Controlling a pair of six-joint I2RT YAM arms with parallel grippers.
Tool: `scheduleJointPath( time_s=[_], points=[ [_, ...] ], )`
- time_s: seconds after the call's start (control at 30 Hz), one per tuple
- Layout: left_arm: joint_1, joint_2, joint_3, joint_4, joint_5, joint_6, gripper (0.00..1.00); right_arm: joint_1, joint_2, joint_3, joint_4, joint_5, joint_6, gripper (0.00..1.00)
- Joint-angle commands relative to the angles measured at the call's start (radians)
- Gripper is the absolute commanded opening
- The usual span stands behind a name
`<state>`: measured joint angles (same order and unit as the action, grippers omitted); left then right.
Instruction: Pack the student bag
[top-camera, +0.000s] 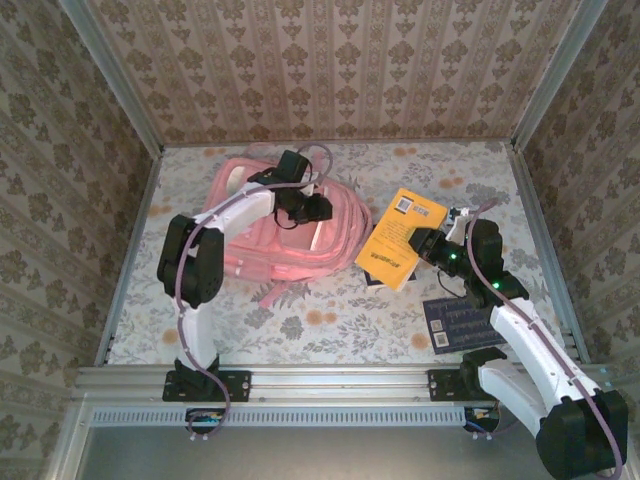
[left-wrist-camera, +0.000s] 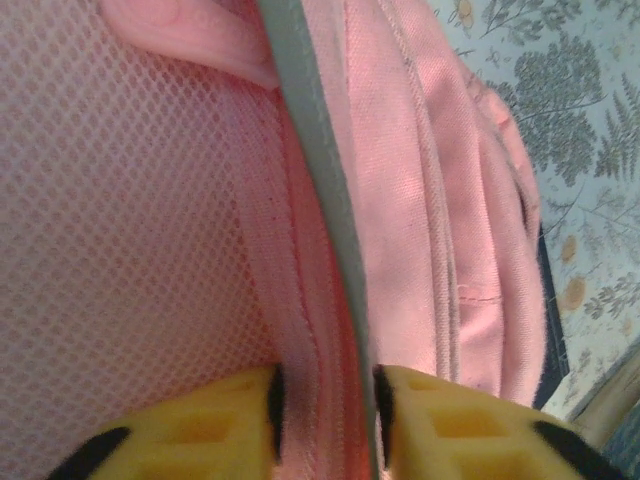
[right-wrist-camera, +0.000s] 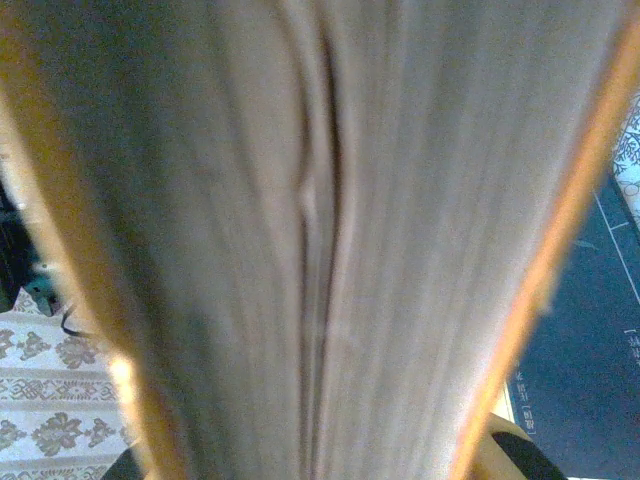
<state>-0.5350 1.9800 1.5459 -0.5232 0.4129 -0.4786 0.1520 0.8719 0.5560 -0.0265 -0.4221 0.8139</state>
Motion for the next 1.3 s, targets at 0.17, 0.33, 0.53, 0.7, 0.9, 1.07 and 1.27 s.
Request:
scheduleJointPath(
  time_s=[0.17, 0.33, 0.53, 0.7, 0.9, 1.07, 1.27],
  points=[
    [-0.019, -0.018, 0.023, 0.006, 0.065, 0.0, 0.0, -0.016, -0.01, 0.046, 0.042, -0.029, -0.023, 0.0],
    [-0.014, -0.093, 0.045, -0.023, 0.1, 0.005, 0.0, -0.016, -0.02, 0.07, -0.036, 0.025, -0.059, 0.0],
    [0.001, -0.173, 0.075, -0.09, 0.156, 0.026, 0.0, -0.014, 0.004, 0.123, -0.148, 0.098, -0.081, 0.0],
    [0.021, -0.231, 0.099, -0.149, 0.221, 0.053, 0.0, -0.014, -0.007, 0.136, -0.159, 0.094, -0.091, 0.0],
    [0.045, -0.322, 0.078, -0.152, 0.345, 0.055, 0.0, -0.015, 0.026, 0.125, -0.003, -0.098, -0.014, 0.0],
    [0.07, -0.393, 0.01, -0.084, 0.455, 0.014, 0.0, -0.014, 0.087, 0.106, 0.195, -0.198, 0.15, 0.0],
    [0.149, -0.477, -0.043, 0.012, 0.571, -0.06, 0.0, -0.011, 0.151, 0.099, 0.293, -0.2, 0.253, 0.0]
  ],
)
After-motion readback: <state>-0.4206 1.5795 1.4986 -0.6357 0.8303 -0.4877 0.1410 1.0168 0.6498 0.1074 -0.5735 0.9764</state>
